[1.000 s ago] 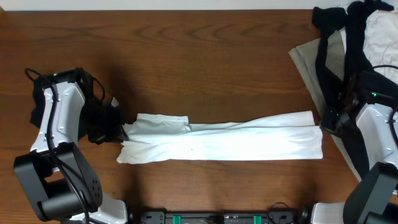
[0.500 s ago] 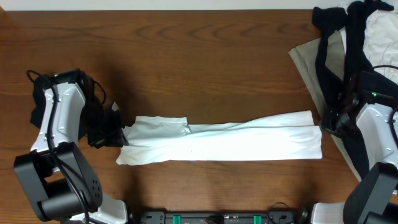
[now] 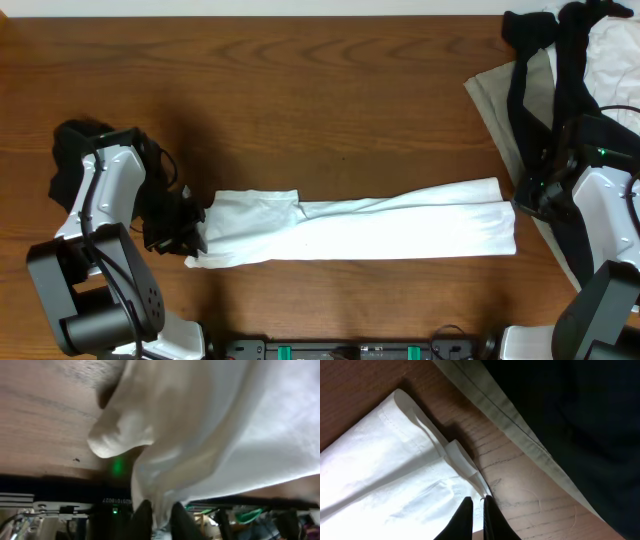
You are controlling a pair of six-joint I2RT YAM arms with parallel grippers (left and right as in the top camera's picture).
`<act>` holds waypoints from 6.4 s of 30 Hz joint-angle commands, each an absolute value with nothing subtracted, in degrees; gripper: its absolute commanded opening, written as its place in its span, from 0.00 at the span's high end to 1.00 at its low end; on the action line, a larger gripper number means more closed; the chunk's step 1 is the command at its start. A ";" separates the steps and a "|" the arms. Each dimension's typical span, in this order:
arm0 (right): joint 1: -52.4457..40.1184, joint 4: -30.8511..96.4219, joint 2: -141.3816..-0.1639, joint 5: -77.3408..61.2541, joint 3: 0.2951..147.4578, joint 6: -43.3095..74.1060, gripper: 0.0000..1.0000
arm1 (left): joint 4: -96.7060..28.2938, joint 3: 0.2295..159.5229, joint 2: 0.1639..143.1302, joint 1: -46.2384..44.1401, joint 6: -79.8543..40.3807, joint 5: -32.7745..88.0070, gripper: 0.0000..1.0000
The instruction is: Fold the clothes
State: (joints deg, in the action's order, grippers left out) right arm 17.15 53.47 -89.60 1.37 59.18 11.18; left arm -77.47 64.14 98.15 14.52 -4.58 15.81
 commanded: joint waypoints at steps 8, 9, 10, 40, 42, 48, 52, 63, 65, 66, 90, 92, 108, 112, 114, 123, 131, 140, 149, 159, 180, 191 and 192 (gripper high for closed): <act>17.50 53.28 -88.51 0.99 59.27 11.97 0.92 | -77.73 66.26 97.38 14.76 -6.33 13.65 0.75; 17.50 53.17 -88.51 0.99 59.24 11.97 0.92 | -77.76 66.94 97.10 14.76 -6.35 13.67 0.76; 17.50 53.15 -88.51 0.99 59.24 11.97 0.92 | -77.71 67.88 96.42 14.76 -6.63 13.65 0.77; 17.50 53.17 -88.51 1.02 59.24 11.97 0.93 | -36.60 48.86 90.56 6.17 -15.18 12.58 0.94; 17.50 53.17 -88.51 1.02 59.24 11.97 0.93 | -35.68 48.93 90.56 6.17 -15.38 12.64 0.93; 17.50 52.95 -88.51 1.02 59.24 11.97 0.93 | -34.17 49.01 90.54 6.17 -15.35 13.02 0.92; 17.50 52.95 -88.51 1.04 59.24 11.99 0.93 | -34.57 49.17 90.54 6.17 -15.29 15.40 0.75; 17.50 52.73 -88.51 1.02 59.24 11.99 0.93 | -36.73 55.53 89.25 6.17 -13.26 11.64 0.66; 17.45 52.69 -88.51 1.04 59.24 11.99 0.93 | -35.64 55.64 89.27 6.17 -12.08 10.83 0.65; 17.45 52.64 -88.51 1.02 59.24 11.99 0.93 | -35.46 55.64 89.43 6.17 -11.81 10.83 0.65; 17.19 52.71 -88.51 1.04 59.24 11.97 0.93 | -33.85 55.48 99.63 6.02 -11.42 18.15 0.71; 17.19 52.71 -88.51 1.02 59.24 11.97 0.93 | -33.47 55.48 99.63 6.02 -11.44 19.27 0.74; 17.19 52.71 -88.51 1.02 59.24 11.99 0.94 | -32.45 60.62 97.41 6.02 -11.35 25.04 0.94; 17.19 52.73 -88.51 1.04 59.24 11.99 0.94 | -32.45 67.29 93.93 6.02 -11.42 25.52 0.94; 17.19 52.73 -88.51 1.04 59.24 11.99 0.94 | -32.45 70.39 92.18 6.02 -11.42 25.52 0.94; 17.19 52.49 -88.51 1.04 59.24 11.99 0.94 | -34.02 76.09 89.38 6.02 -11.42 27.35 0.94; 17.19 52.56 -88.51 1.02 59.24 11.99 0.94 | -44.12 76.09 89.36 6.02 -9.52 29.65 0.94; 17.19 52.53 -88.51 1.02 59.24 11.99 0.93 | -59.27 76.09 89.36 6.02 -5.13 29.30 0.94; 17.19 52.53 -88.51 1.02 59.24 11.99 0.94 | -71.02 74.76 89.38 6.02 -4.84 24.51 0.94; 17.19 52.53 -88.51 1.02 59.24 11.99 0.93 | -78.43 71.53 89.36 6.02 -5.63 21.02 0.94; 17.19 52.58 -88.51 1.02 59.13 11.99 0.93 | -75.33 71.53 89.36 6.02 -6.17 23.09 0.94; 17.19 52.73 -88.51 1.02 59.13 11.97 0.93 | -64.12 71.29 90.65 6.02 -10.39 12.51 0.94; 17.19 52.73 -88.51 1.04 59.13 11.97 0.93 | -63.88 71.09 90.83 6.02 -10.41 12.51 0.94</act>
State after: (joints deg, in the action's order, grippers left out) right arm 17.15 52.69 -89.60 1.06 59.18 11.20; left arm -64.10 71.70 89.54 6.15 -9.30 14.94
